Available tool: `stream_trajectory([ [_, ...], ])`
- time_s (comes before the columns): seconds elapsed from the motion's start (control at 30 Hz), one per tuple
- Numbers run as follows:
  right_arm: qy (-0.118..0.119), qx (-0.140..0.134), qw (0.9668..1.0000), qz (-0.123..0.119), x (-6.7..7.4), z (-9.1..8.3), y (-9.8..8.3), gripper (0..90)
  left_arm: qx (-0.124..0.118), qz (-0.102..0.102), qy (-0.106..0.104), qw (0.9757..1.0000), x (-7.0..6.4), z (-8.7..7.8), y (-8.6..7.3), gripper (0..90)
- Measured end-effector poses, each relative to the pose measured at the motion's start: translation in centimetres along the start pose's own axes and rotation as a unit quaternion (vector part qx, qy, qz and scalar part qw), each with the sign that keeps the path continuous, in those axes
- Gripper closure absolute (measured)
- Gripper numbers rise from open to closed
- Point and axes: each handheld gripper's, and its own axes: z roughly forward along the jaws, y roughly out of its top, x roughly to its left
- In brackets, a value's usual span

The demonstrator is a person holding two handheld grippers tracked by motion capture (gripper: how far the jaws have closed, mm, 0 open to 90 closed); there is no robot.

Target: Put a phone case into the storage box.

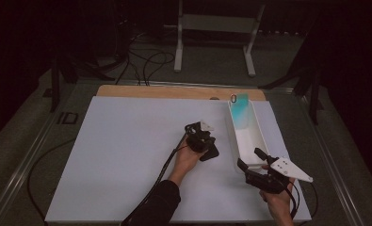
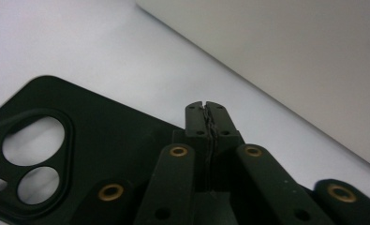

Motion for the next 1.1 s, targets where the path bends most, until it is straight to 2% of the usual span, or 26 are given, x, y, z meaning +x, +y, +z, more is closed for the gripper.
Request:
stream_trajectory([
  [0.1, 0.001, -0.001, 1.0, 0.001, 0.0, 0.0, 0.0, 21.5, 0.01, 0.002, 0.001, 1.0, -0.1, 0.4, 0.0, 90.0],
  [0.2, 0.0, -0.001, 1.0, 0.001, 0.0, 0.0, 0.0, 21.5, 0.01, -0.001, -0.004, 0.9999, -0.3, 0.9, 0.2, 90.0],
  [0.33, 0.0, -0.003, 1.0, 0.002, -0.1, -0.1, 0.0, 21.5, 0.03, 0.006, -0.009, 0.9995, -1.2, 1.9, 0.7, 90.0],
  [0.37, 0.0, -0.003, 1.0, 0.002, -0.1, -0.1, 0.0, 21.5, 0.037, 0.007, -0.012, 0.9992, -1.8, 2.5, 0.7, 90.0],
  [0.53, -0.002, -0.004, 1.0, 0.004, -0.2, -0.2, 0.0, 21.5, 0.052, 0.01, -0.005, 0.9986, -1.9, 2.3, 0.7, 90.0],
  [0.57, -0.002, -0.004, 1.0, 0.004, -0.3, -0.3, 0.0, 21.5, 0.064, 0.014, 0.005, 0.9978, -1.6, 1.6, 0.5, 90.0],
  [0.6, -0.002, -0.005, 1.0, 0.005, -0.3, -0.3, 0.0, 21.5, 0.064, 0.014, 0.005, 0.9978, -1.6, 1.6, 0.5, 90.0],
  [0.7, -0.002, -0.004, 1.0, 0.005, -0.3, -0.3, 0.0, 21.5, 0.073, 0.016, 0.014, 0.9971, -1.0, 0.2, -0.3, 90.0],
  [0.73, -0.003, -0.003, 1.0, 0.004, -0.2, -0.2, 0.0, 21.5, 0.074, 0.008, 0.017, 0.9971, -0.3, -1.0, -1.2, 90.0],
  [0.8, -0.003, -0.002, 1.0, 0.003, -0.2, -0.2, 0.0, 21.4, 0.074, 0.002, 0.029, 0.9968, 0.4, -2.2, -2.1, 89.9],
  [0.87, -0.004, -0.002, 1.0, 0.003, -0.1, -0.2, 0.0, 21.4, 0.074, -0.003, 0.034, 0.9967, 0.9, -2.8, -2.6, 89.9],
  [0.93, -0.003, -0.002, 1.0, 0.001, -0.1, -0.1, 0.0, 21.1, 0.071, -0.015, 0.045, 0.9963, 1.8, -4.0, -3.5, 89.9],
  [0.97, -0.004, 0.0, 1.0, 0.001, -0.1, 0.0, 0.0, 21.0, 0.068, -0.026, 0.053, 0.9959, 2.7, -4.8, -4.1, 89.8],
  [1.0, -0.004, 0.0, 1.0, 0.002, -0.1, 0.0, 0.1, 20.9, 0.065, -0.03, 0.053, 0.996, 3.0, -5.0, -4.3, 89.8],
  [1.1, -0.005, 0.002, 1.0, 0.001, -0.1, 0.2, 0.1, 20.5, 0.062, -0.026, 0.053, 0.9963, 3.2, -5.3, -4.6, 89.2],
])
